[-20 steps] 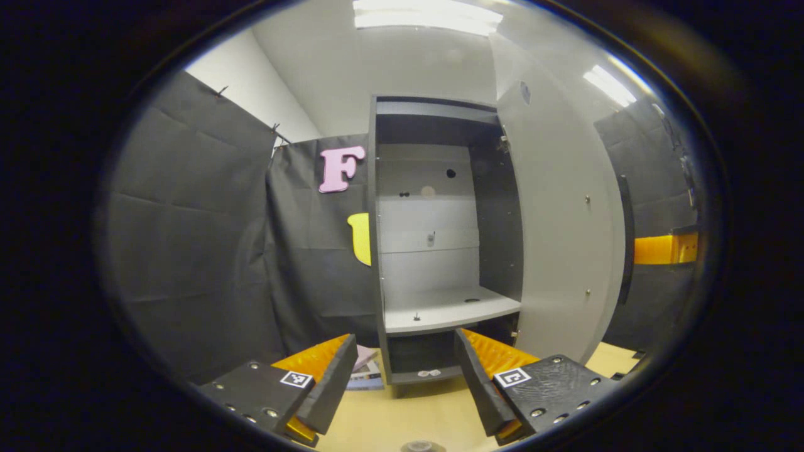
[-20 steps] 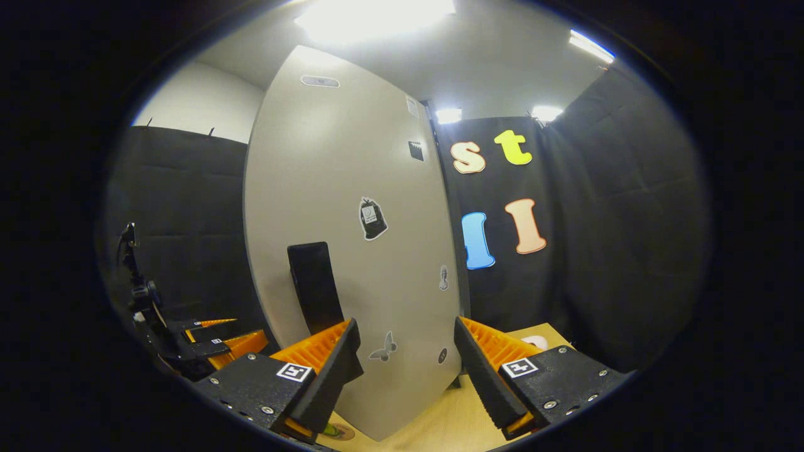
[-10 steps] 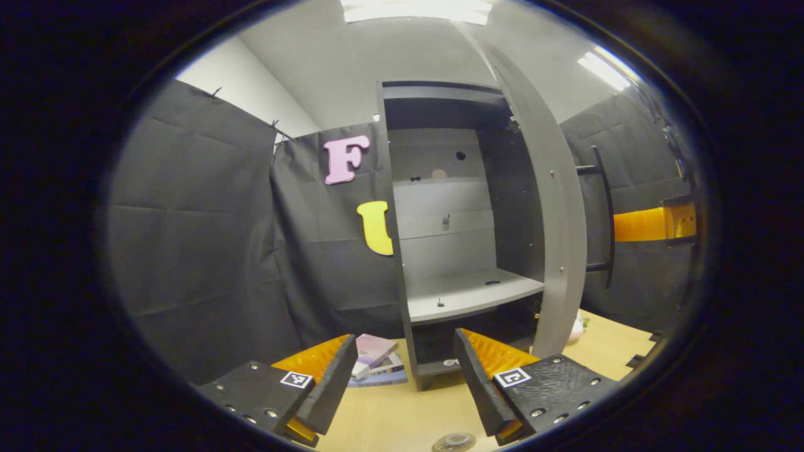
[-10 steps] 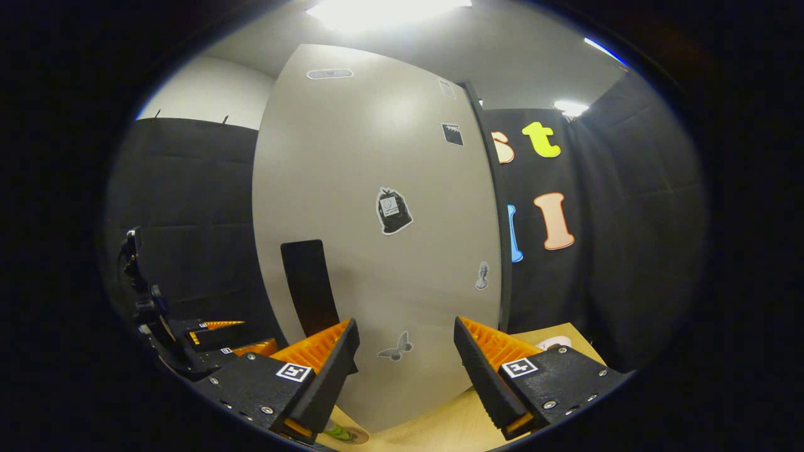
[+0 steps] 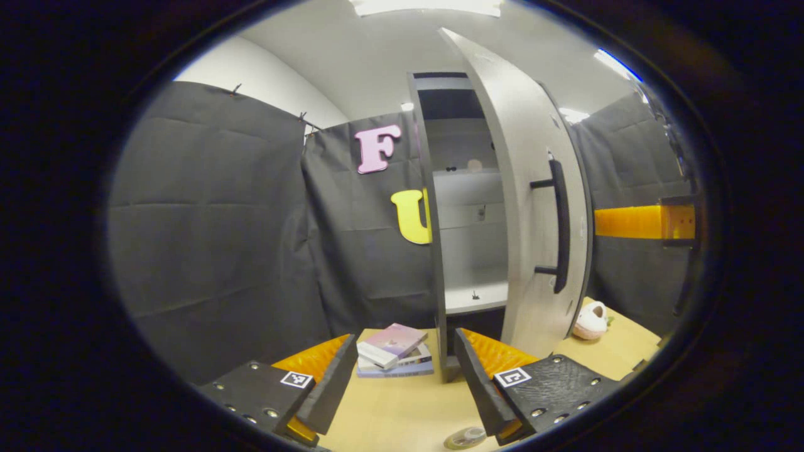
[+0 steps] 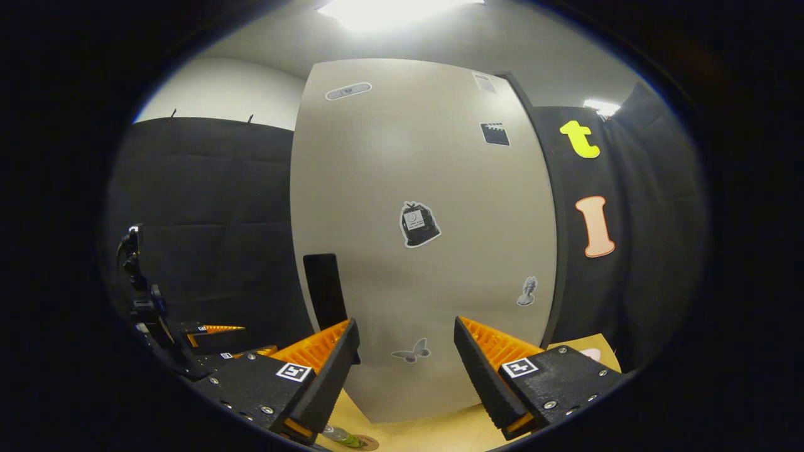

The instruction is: Open the cabinet door with the right hand, grasp the bottle in the cabinet with the left hand and place it on the coaster, then close the cabinet door with the right hand.

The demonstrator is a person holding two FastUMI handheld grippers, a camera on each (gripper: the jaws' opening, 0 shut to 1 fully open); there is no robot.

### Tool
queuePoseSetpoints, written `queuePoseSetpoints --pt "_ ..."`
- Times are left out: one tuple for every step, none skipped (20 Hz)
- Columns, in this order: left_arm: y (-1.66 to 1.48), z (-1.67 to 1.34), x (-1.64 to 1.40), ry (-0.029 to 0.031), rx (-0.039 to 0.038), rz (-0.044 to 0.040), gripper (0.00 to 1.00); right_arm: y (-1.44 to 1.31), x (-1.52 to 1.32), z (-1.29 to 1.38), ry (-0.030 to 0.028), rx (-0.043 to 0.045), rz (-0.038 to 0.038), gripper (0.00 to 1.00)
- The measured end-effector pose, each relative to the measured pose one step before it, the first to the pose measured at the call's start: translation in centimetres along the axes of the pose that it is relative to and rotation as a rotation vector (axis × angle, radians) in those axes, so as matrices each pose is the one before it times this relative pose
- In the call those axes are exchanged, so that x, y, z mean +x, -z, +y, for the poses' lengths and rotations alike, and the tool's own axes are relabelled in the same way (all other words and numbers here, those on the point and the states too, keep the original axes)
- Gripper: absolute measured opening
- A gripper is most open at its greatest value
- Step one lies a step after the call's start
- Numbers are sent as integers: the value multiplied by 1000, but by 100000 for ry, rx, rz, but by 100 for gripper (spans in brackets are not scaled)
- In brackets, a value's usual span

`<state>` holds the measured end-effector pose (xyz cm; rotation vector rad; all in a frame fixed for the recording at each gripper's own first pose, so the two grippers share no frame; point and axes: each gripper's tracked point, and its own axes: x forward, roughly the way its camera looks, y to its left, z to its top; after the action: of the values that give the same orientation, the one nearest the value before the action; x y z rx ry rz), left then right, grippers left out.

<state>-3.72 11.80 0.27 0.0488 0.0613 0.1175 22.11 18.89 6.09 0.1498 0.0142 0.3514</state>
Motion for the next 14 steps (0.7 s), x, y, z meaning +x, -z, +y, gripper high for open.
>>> queuePoseSetpoints --pt "-482 -351 39 -2 -1167 -295 89 306 -337 -1116 5295 -1310 10 94" --pt "-740 -424 198 300 -825 -802 91 614 -188 -1130 6560 -681 657 94" --pt "-622 -506 98 375 -779 -1000 91 889 -127 -668 4348 184 1528 94" --pt "-730 -805 197 1258 -661 -1299 91 819 331 -292 2599 522 1365 95" --pt "-382 -1005 189 884 -500 -1736 91 732 119 -636 3149 672 925 95" --pt "-713 -750 218 322 -695 -1789 91 453 -79 -746 3172 992 450 95" --pt "-654 -732 282 434 -768 -815 91 198 -163 -545 2531 727 -258 95" --pt "-522 -846 182 1034 -1371 -907 91 -291 -62 -308 1760 -333 -1713 95" --pt "-516 -1118 178 1808 -1207 -841 91 -551 -209 -438 1647 -979 -2746 95" --pt "-495 -837 158 1080 15 -668 91 -597 175 -498 1547 -740 -2452 95" --pt "-391 -480 -47 325 492 -650 91 -451 -102 -231 460 -193 -1668 95" --pt "-524 -534 -198 253 -112 -1391 91 -136 -187 70 -412 -189 -794 95" --pt "-364 -626 -423 31 -674 -1254 89 -121 -406 -15 70 -442 -488 95" --pt "-243 -483 -404 75 -577 -880 89 -129 -446 -205 625 -407 -538 95"
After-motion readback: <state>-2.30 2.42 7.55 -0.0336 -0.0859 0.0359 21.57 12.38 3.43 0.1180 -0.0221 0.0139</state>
